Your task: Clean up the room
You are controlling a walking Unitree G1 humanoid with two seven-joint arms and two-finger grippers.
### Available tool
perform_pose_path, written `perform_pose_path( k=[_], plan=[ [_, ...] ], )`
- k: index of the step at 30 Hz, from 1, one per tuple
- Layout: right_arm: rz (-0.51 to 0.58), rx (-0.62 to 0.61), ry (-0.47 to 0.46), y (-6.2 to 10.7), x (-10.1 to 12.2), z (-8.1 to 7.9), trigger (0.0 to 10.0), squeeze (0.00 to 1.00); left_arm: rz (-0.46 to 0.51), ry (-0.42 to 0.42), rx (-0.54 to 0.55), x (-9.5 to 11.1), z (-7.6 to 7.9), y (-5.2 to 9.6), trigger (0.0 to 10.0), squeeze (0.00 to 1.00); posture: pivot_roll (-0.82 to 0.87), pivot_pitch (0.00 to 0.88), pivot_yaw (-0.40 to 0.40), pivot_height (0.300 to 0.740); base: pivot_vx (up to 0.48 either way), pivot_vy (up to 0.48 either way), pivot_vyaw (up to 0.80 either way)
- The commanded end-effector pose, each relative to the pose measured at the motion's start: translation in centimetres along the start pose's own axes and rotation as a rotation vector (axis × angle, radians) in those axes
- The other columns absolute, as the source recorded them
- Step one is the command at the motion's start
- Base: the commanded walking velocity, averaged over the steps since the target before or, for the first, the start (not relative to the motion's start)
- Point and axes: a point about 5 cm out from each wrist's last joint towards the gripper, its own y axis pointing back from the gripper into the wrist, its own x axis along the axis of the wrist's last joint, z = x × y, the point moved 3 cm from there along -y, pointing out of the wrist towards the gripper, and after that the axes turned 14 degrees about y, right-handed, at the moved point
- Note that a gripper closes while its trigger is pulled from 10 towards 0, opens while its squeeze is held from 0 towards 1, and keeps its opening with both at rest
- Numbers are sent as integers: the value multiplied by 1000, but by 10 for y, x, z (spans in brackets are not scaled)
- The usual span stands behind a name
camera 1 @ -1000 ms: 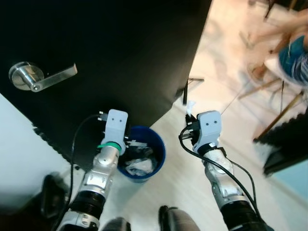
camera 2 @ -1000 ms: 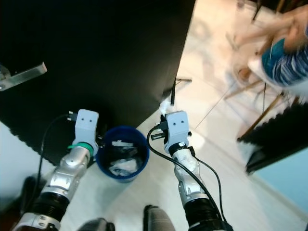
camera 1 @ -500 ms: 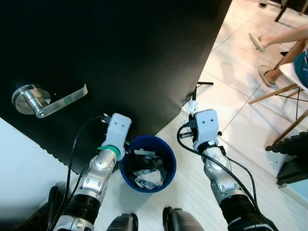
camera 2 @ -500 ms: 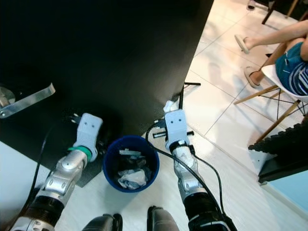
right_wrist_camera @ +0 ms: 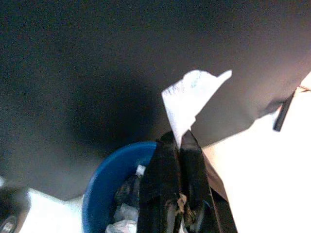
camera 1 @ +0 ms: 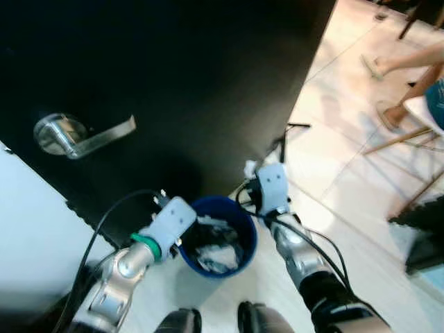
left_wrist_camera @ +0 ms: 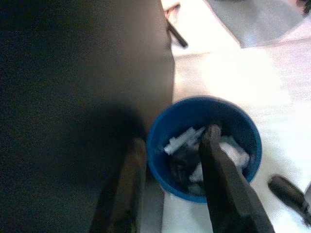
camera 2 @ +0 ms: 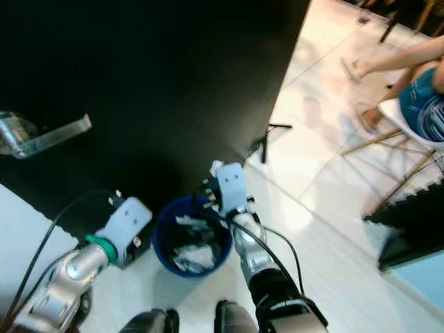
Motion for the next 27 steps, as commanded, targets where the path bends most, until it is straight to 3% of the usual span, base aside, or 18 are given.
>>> perform_pose_path(
  k=[1,2,3,7,13,14,15,16,23,24,26,27],
  plan=[
    [-42,15,-7,2,-9,-5,10000,0,-10,-1,-38,1,8,3,10000,0,104,152,53,740,0,0,0],
    [-42,28,-16,1,-9,-9,10000,0,4,28,-60,6,13,12,10000,0,135,182,48,740,0,0,0],
    [-42,28,-16,1,-9,-9,10000,0,4,28,-60,6,13,12,10000,0,135,182,48,740,0,0,0],
    [10,42,-38,-3,-1,-17,10000,0,5,180,-109,20,33,45,10000,0,220,279,45,740,0,0,0],
    [-17,71,-45,-5,-4,-27,10000,0,-37,290,-129,22,42,63,10000,0,250,322,48,740,0,0,0],
    [-23,78,-53,-4,-5,-29,10000,365,-52,305,-157,23,46,68,10000,0,264,340,48,740,0,0,0],
    [-18,87,-64,-5,-5,-31,10000,992,-74,302,-172,22,49,74,10000,0,271,352,49,740,0,0,0],
    [-9,93,-66,-5,-2,-33,10000,1000,-91,301,-175,21,50,77,10000,0,273,354,49,740,0,0,0],
    [27,81,-39,-9,7,-32,10000,1000,-113,319,-155,19,51,83,10000,0,275,355,47,740,0,0,0],
    [38,68,-35,-10,10,-30,10000,796,-118,326,-153,20,52,83,10000,0,273,348,44,740,0,0,0],
    [61,51,-45,-12,15,-27,10000,796,-118,329,-155,21,52,81,10000,0,270,333,43,740,0,0,0],
    [79,39,-56,-13,19,-23,10000,0,-118,327,-158,22,52,78,10000,0,256,314,41,740,0,0,0]
  ],
)
